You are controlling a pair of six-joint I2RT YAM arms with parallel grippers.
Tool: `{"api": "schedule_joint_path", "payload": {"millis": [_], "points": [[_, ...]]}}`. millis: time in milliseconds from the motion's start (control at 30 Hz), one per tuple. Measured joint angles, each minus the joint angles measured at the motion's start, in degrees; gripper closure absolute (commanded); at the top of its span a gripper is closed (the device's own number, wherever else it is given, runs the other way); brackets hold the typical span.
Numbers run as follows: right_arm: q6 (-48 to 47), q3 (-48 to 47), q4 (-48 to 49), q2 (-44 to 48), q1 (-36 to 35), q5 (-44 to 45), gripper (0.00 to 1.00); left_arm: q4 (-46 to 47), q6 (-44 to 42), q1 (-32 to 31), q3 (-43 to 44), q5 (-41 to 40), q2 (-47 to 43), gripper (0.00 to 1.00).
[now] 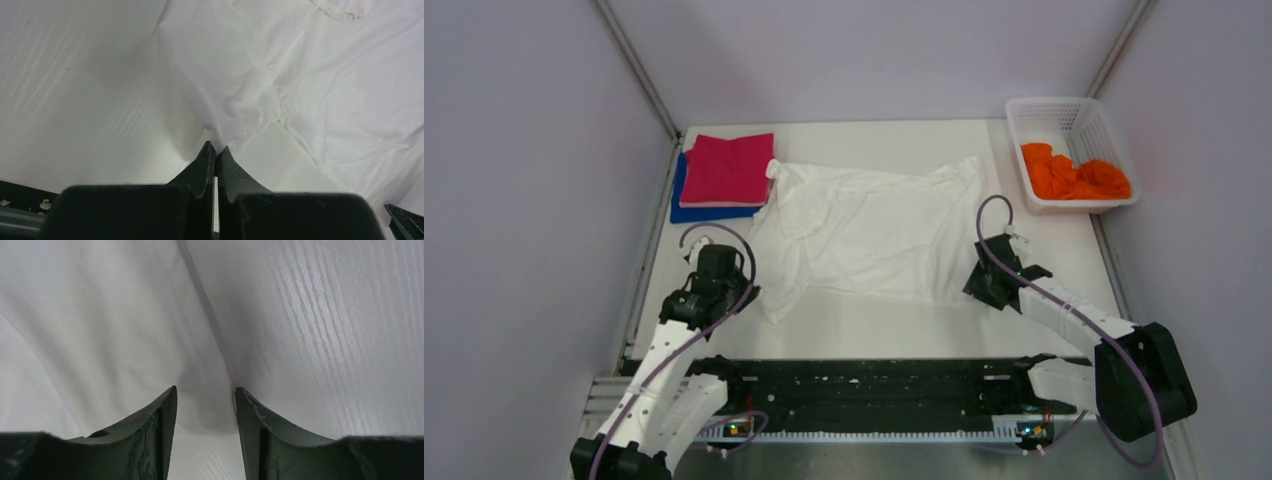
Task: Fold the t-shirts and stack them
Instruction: Flatten out the tshirt
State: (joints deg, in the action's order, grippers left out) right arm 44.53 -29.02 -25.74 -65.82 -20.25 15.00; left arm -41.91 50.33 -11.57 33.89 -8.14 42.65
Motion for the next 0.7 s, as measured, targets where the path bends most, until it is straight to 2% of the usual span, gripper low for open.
{"api": "schedule_joint_path", "payload": {"millis": [67, 200, 333, 500, 700], "points": [[0.24, -0.11, 1.68, -0.90, 0.00, -0.09, 0.64, 0.15, -0.15, 0.00, 0.07, 0.00, -0.04, 1.00], [0.61, -0.13, 4.42, -2.25, 0.00, -0.13, 1.00, 0.37, -0.35, 0.00, 0.28, 0.04, -0.28, 1.00], [1.01, 0.13, 4.92, -1.90, -0.22, -0.94, 1.00, 0.66, -0.59, 0.00, 1.64, 0.42, -0.90, 1.00], [-0.72, -1.46, 1.51, 3.13, -0.24, -1.25, 1.00, 2.05, -1.46, 0.00, 6.91, 0.35, -1.49, 1.00], [-5.46, -15.56, -3.74, 12.13, -0.26, 1.44, 1.00, 5.11, -5.05, -0.02, 22.12, -1.75, -2.58, 1.00]]}}
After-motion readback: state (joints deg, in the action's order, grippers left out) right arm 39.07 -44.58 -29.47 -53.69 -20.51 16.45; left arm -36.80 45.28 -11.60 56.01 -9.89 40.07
